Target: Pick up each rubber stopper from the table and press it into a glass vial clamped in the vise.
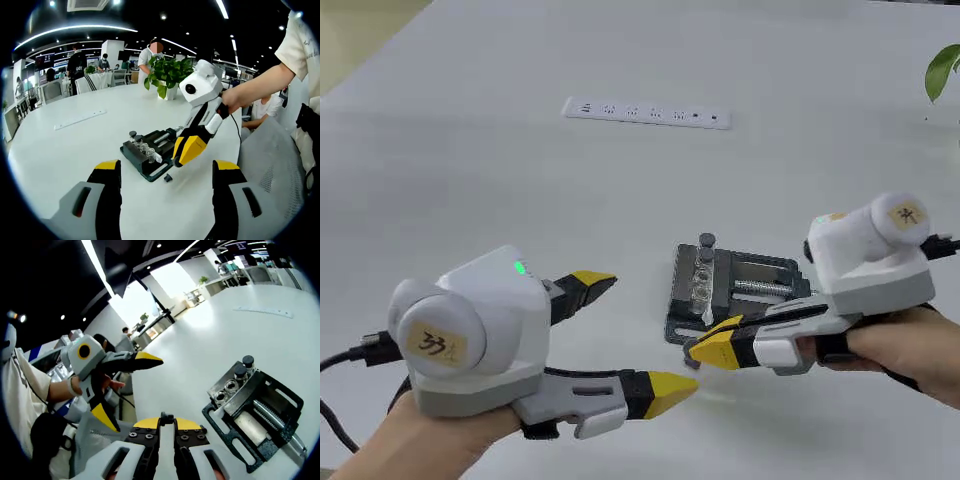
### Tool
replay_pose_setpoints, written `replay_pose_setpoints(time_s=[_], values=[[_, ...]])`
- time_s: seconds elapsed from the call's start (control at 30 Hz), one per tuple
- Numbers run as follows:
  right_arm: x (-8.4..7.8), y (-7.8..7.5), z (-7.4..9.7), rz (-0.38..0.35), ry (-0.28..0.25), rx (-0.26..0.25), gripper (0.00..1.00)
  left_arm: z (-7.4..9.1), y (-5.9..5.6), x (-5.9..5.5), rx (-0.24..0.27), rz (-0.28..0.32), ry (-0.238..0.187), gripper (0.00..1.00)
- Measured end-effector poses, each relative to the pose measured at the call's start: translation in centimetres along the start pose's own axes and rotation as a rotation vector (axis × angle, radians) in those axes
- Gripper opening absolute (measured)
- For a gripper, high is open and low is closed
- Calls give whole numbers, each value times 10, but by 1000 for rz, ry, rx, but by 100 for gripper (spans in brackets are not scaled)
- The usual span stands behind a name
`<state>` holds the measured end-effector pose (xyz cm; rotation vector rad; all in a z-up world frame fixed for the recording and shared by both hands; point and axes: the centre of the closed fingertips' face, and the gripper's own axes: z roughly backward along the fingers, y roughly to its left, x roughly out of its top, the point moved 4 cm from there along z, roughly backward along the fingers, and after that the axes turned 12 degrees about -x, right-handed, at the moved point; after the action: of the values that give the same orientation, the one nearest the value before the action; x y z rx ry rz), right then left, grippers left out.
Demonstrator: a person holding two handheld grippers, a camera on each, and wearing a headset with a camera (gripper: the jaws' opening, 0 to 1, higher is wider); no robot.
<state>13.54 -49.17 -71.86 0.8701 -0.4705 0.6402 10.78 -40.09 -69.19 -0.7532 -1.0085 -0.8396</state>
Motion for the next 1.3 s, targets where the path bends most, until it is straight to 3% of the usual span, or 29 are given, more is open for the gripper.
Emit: replay_pose_setpoints(time_s=[0.23, 0.3, 0.33, 0.53, 0.57, 0.83, 0.93, 1.3], values=[[27, 19, 27, -268, -102, 127, 5, -4, -7, 30, -40, -122, -29, 55], [31, 23, 33, -319, -115, 168, 5, -5, -8, 35, -47, -124, -32, 51], [35, 29, 37, -379, -126, 201, 5, -6, -8, 39, -53, -135, -41, 48], [39, 41, 47, -522, -142, 282, 4, -10, -12, 55, -89, -143, -88, 32], [39, 45, 49, -576, -128, 326, 4, -12, -13, 56, -97, -136, -87, 29], [35, 41, 50, -682, -139, 372, 4, -21, -22, 63, -162, -117, -126, 14], [32, 42, 51, -681, -128, 384, 4, -22, -25, 65, -193, -110, -138, 6], [24, 44, 57, -711, -79, 442, 4, -21, -32, 63, -255, -133, -141, 6]])
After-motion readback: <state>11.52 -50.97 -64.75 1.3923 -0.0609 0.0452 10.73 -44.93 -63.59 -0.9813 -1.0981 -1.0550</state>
